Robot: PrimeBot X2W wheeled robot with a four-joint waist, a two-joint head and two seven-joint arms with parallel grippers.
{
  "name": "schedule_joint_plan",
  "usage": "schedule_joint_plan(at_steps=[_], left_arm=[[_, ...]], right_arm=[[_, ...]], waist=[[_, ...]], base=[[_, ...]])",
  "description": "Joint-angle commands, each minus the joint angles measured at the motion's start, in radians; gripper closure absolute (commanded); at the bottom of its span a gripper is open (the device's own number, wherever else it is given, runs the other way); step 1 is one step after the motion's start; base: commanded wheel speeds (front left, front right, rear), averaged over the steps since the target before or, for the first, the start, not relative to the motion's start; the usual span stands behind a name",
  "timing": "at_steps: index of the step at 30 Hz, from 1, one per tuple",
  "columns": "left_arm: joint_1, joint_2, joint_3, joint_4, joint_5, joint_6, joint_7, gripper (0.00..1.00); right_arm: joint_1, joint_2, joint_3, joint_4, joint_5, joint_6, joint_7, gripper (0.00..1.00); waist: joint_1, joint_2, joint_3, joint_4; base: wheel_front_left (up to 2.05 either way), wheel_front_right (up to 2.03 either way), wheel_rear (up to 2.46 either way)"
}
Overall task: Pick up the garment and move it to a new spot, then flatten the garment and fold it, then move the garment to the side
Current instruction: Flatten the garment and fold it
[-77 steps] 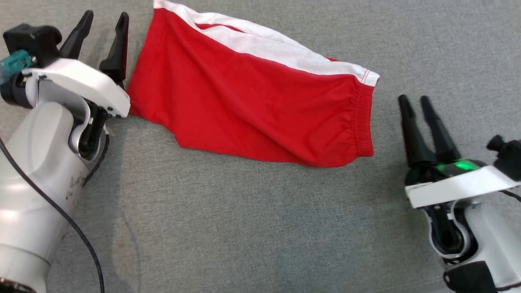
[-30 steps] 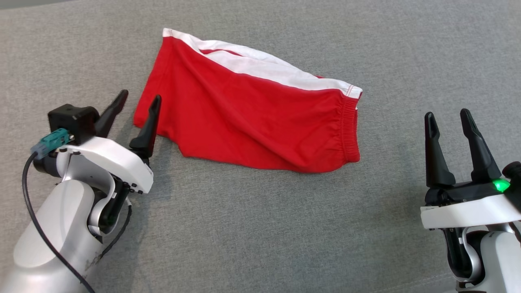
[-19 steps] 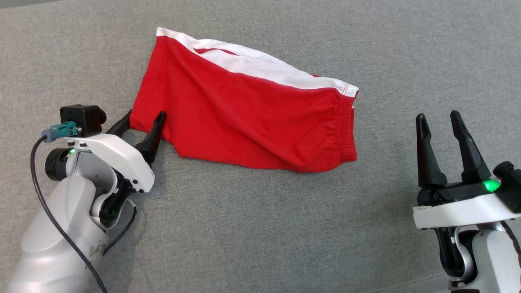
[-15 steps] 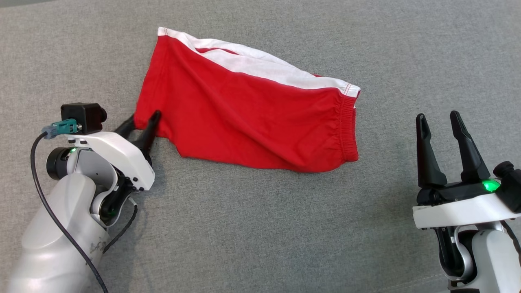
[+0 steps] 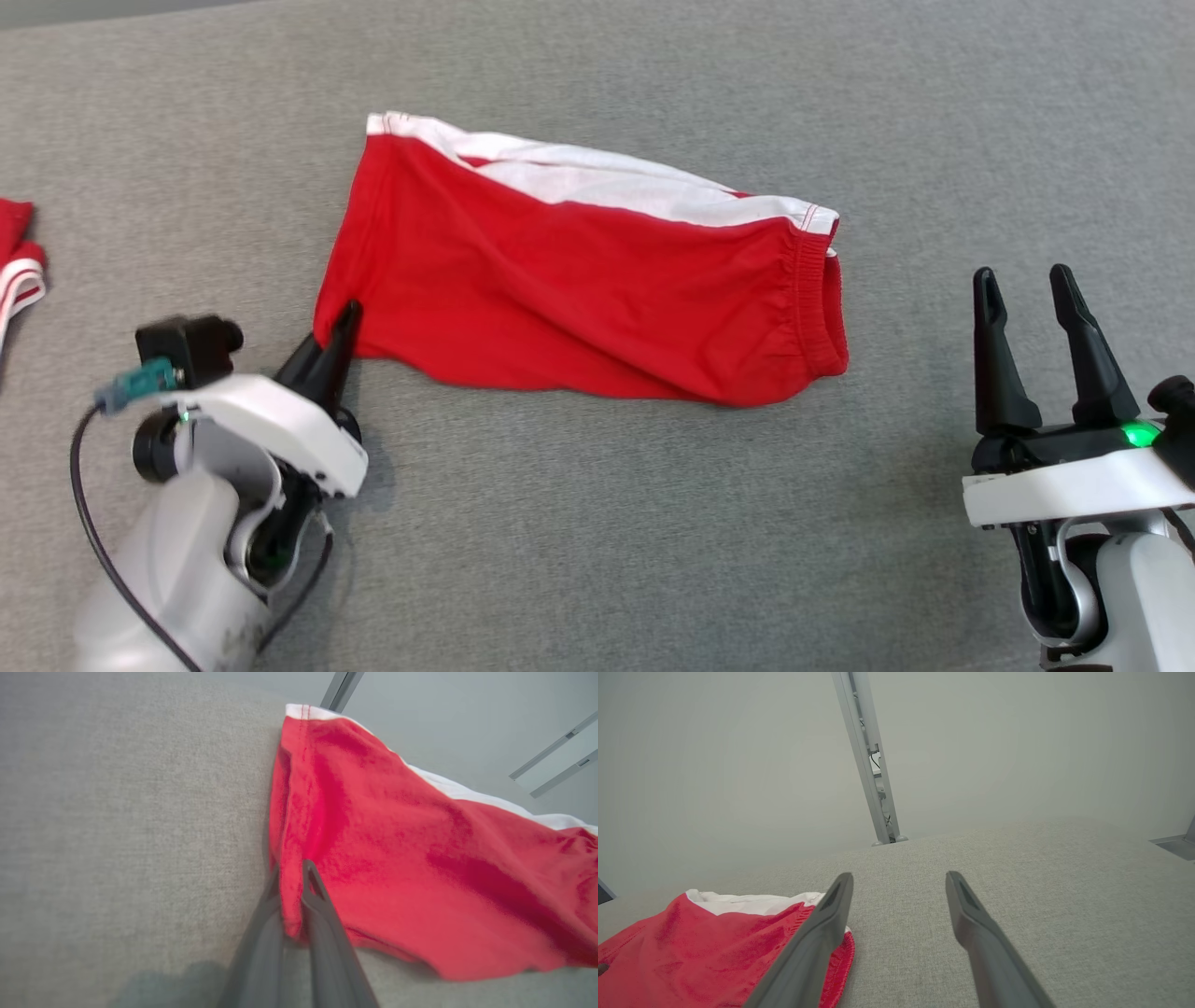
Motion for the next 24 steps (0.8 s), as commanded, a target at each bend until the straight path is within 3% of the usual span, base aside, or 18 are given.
schedule_joint_plan(at_steps=[1, 11, 14, 15, 16, 24], left_arm=[[0.068, 0.0, 0.006, -0.037, -0.006, 0.026, -0.022, 1.0], [0.263, -0.006, 0.021, -0.303, -0.029, 0.135, -0.041, 1.0], [0.295, -0.002, 0.036, -0.361, -0.003, 0.187, -0.074, 1.0], [0.307, -0.002, 0.034, -0.374, 0.004, 0.198, -0.076, 0.65], [0.315, 0.0, 0.037, -0.385, 0.014, 0.212, -0.086, 0.0], [0.31, 0.049, 0.064, -0.485, 0.145, 0.311, -0.19, 0.0]], right_arm=[[0.013, -0.011, -0.01, 0.002, -0.004, 0.0, 0.006, 0.0], [0.046, -0.033, -0.051, -0.013, -0.018, 0.0, 0.046, 0.0], [0.053, -0.041, -0.054, -0.02, -0.043, 0.0, 0.058, 0.0], [0.054, -0.041, -0.055, -0.023, -0.054, 0.0, 0.058, 0.0], [0.054, -0.039, -0.057, -0.022, -0.068, 0.0, 0.06, 0.0], [0.049, -0.025, -0.046, -0.038, -0.13, 0.0, 0.066, 0.0]], waist=[[0.0, 0.0, -0.016, 0.027], [0.0, 0.0, -0.047, 0.081], [0.0, 0.0, -0.053, 0.082], [0.0, 0.0, -0.055, 0.082], [0.0, 0.0, -0.058, 0.081], [0.0, 0.0, -0.074, 0.072]], base=[[0.0, 0.0, 0.0], [0.0, 0.0, 0.0], [0.0, 0.0, 0.0], [0.0, 0.0, 0.0], [0.0, 0.0, 0.0], [0.0, 0.0, 0.0]])
